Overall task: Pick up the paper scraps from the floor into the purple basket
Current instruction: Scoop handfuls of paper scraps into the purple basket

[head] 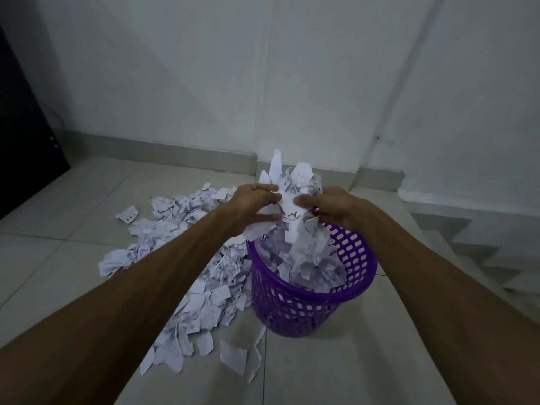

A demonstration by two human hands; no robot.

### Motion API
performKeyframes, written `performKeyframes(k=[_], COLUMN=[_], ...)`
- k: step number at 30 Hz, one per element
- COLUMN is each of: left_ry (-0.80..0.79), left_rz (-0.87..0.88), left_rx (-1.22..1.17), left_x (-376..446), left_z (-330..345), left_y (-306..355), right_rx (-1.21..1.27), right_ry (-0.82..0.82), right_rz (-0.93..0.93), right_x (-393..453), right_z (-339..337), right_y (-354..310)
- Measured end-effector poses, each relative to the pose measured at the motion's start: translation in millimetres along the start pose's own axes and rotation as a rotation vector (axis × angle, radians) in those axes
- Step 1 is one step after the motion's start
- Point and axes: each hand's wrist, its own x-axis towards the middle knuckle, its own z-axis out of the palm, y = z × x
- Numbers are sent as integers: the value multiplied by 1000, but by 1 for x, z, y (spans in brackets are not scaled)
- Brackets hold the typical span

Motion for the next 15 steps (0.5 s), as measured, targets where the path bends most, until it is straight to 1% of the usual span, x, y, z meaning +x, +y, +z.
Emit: performKeyframes(k=[3,7,12,15], left_ry=[-49,-120,-192,-190], left_rz=[-64,-91,-134,-154], left_rx=[-56,-113,13,110], left_x=[-3,-3,-3,-4], left_z=[4,3,-2,-8], left_y=[0,-5,-2,-2], right_rx=[8,-21,-61,-116], right_ry=[-8,12,13,1], right_rz=[8,11,34,36], right_x=[0,1,-3,-4], right_z=[-6,-12,-14,-12], right_y=[5,8,10,13])
